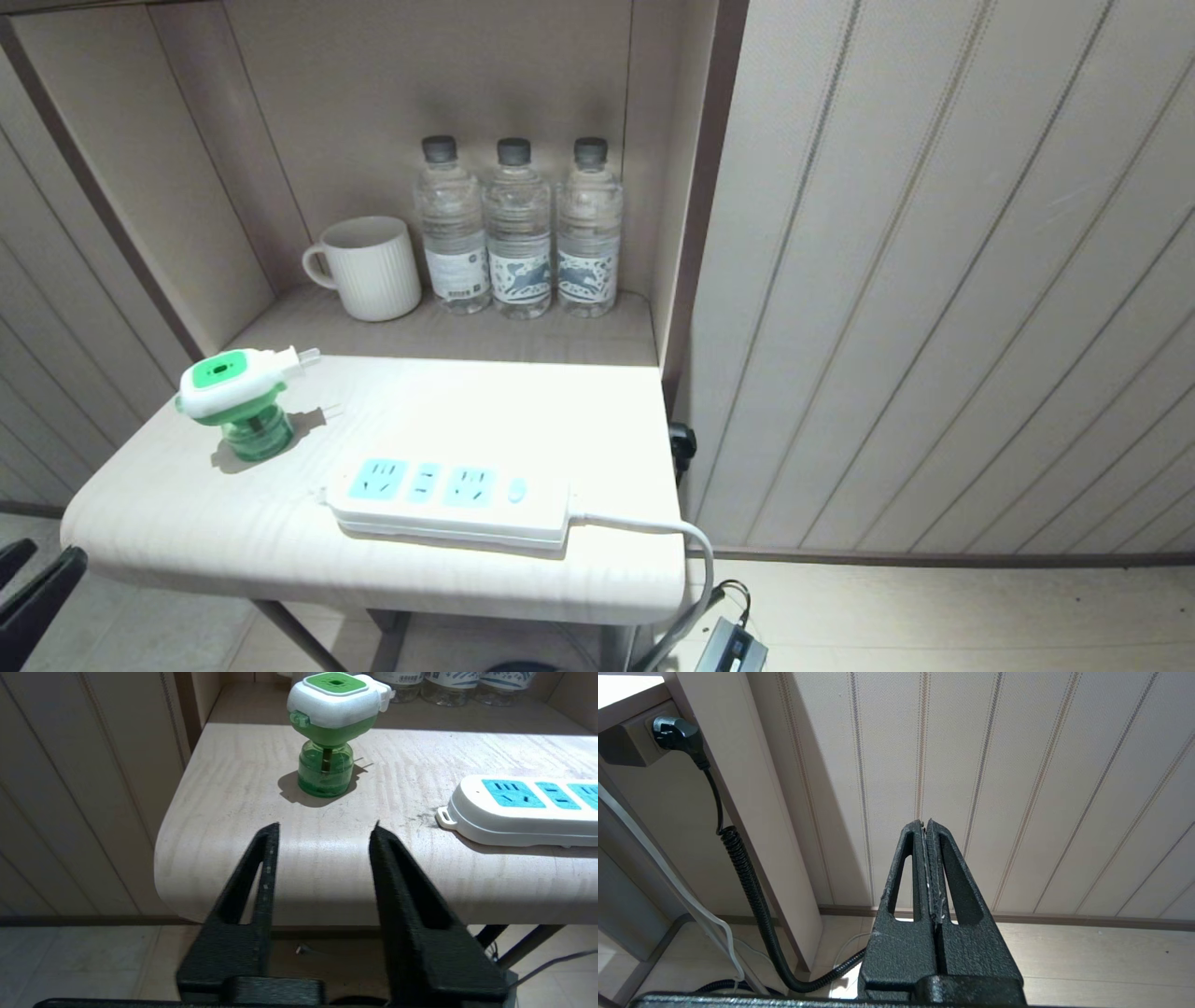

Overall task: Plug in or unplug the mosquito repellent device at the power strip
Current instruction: Pick up the mosquito repellent liquid

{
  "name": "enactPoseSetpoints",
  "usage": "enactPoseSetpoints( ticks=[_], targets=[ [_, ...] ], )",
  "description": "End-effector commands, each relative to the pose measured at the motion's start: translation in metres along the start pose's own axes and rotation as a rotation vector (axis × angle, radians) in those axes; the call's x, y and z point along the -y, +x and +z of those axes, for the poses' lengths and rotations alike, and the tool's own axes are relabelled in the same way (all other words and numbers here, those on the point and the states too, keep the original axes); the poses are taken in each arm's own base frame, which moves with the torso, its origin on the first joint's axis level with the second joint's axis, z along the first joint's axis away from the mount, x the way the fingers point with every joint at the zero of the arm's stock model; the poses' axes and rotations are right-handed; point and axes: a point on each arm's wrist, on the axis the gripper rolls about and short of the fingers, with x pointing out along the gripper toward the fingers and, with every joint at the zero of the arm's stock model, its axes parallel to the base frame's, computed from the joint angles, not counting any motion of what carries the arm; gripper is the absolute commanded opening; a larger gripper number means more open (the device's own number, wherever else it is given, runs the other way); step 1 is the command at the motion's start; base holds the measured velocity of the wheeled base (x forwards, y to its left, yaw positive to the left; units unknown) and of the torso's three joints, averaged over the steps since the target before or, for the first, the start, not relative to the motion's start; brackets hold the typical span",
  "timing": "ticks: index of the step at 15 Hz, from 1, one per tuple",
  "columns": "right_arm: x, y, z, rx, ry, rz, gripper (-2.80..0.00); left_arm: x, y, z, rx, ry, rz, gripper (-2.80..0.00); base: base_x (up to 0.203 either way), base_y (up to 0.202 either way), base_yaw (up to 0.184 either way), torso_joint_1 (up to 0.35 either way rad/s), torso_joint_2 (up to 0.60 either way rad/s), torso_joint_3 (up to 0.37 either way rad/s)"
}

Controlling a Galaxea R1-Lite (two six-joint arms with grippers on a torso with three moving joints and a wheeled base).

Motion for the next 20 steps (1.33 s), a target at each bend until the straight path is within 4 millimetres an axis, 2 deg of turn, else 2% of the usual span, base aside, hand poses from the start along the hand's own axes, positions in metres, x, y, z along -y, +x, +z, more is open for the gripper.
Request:
enactPoseSetpoints(
  ticks=[1, 6, 11, 16, 20],
  targets=[
    [0.000, 0.000, 0.000, 0.001, 0.000, 0.000, -2.80, 0.001, -0.003, 0.000, 0.014, 0.008, -0.021, 0.00, 0.000, 0.000, 0.000, 0.000, 0.00, 0.000],
    [0.000, 0.000, 0.000, 0.001, 0.000, 0.000, -2.80, 0.005, -0.013, 0.007, 0.102, 0.056, -0.176, 0.00, 0.000, 0.000, 0.000, 0.000, 0.00, 0.000],
    [0.000, 0.000, 0.000, 0.001, 0.000, 0.000, -2.80, 0.005, -0.009, 0.009, 0.090, 0.054, -0.179, 0.00, 0.000, 0.000, 0.000, 0.000, 0.00, 0.000],
    [0.000, 0.000, 0.000, 0.001, 0.000, 0.000, -2.80, 0.001, 0.039, 0.015, -0.042, 0.026, -0.177, 0.00, 0.000, 0.000, 0.000, 0.000, 0.00, 0.000],
    [0.000, 0.000, 0.000, 0.001, 0.000, 0.000, -2.80, -0.004, 0.086, 0.017, -0.040, 0.030, -0.176, 0.00, 0.000, 0.000, 0.000, 0.000, 0.00, 0.000]
  ],
)
